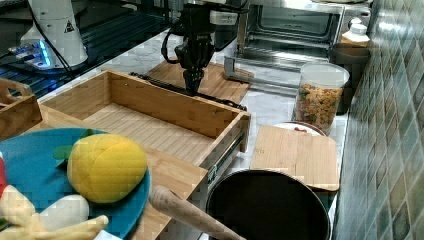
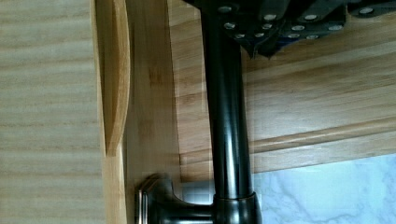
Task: Close the drawer.
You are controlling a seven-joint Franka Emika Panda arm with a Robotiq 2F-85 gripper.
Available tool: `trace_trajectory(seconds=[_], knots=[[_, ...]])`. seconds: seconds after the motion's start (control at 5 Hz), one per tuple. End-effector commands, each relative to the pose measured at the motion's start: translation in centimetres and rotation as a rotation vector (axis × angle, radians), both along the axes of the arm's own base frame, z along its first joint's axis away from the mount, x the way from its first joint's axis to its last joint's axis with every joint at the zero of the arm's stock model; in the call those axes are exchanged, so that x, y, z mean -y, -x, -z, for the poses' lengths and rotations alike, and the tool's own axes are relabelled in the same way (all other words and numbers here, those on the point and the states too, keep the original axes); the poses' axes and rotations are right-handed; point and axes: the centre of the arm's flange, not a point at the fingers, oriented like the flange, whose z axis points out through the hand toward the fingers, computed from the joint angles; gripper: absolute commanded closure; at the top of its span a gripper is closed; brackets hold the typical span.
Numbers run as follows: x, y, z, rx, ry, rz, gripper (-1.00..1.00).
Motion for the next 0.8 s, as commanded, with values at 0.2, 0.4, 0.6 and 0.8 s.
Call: trace_trajectory(seconds=[0.2, 0.4, 0.6, 0.8], knots=[[14.7, 0.8, -6.1, -0.006, 0.095, 0.075, 1.0], [19.9, 2.0, -5.4, 0.024, 0.078, 0.052, 1.0], [24.4, 2.3, -5.7, -0.023, 0.094, 0.059, 1.0], [27.8, 3.2, -6.7, -0.037, 0.134, 0.091, 1.0]])
